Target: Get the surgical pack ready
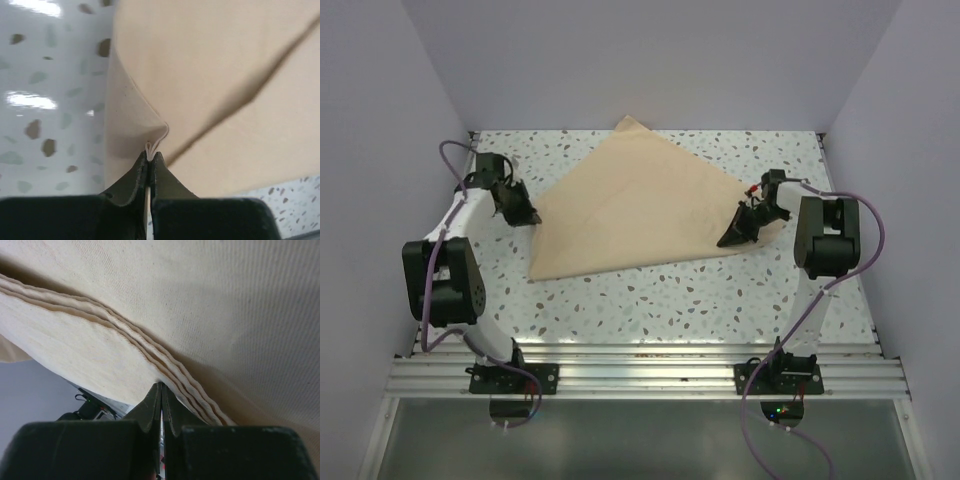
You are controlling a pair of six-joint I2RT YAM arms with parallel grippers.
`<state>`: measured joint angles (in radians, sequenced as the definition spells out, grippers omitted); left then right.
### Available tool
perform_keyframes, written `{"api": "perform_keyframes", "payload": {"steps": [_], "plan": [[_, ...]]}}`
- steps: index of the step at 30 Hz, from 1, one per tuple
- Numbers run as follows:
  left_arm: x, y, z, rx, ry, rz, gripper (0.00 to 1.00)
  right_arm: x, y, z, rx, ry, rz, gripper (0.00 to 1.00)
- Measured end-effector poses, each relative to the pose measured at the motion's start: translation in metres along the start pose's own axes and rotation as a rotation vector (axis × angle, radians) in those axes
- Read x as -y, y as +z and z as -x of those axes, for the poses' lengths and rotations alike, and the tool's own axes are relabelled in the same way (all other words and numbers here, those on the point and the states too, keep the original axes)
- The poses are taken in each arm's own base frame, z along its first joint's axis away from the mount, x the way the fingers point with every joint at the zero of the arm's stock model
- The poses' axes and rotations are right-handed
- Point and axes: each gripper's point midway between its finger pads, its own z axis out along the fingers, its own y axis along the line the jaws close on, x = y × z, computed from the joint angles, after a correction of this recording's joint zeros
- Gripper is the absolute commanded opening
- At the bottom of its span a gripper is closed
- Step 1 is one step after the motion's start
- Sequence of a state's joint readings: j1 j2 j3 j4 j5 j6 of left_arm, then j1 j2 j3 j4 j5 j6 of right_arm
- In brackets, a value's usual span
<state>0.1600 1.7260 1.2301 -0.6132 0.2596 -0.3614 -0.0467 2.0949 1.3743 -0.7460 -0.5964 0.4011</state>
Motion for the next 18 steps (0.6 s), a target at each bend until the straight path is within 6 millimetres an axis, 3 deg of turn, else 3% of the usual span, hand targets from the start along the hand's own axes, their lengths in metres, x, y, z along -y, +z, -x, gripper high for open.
{"api": "perform_keyframes", "payload": {"steps": [4,11,15,18], "plan": [[0.078,-0.027,-0.007,0.047,0.093,-0.125,0.00,0.000,0.000,0.000,-0.011,0.008,-0.008,0.00],[0.177,-0.056,-0.002,0.094,0.168,-0.279,0.00,0.000,0.001,0.000,-0.021,0.015,-0.006,0.00],[0.238,-0.052,-0.020,0.059,0.248,-0.356,0.00,0.000,0.002,0.000,-0.026,0.019,-0.003,0.00],[0.273,-0.035,-0.042,0.001,0.297,-0.384,0.00,0.000,0.002,0.000,-0.027,0.020,-0.001,0.00]]}}
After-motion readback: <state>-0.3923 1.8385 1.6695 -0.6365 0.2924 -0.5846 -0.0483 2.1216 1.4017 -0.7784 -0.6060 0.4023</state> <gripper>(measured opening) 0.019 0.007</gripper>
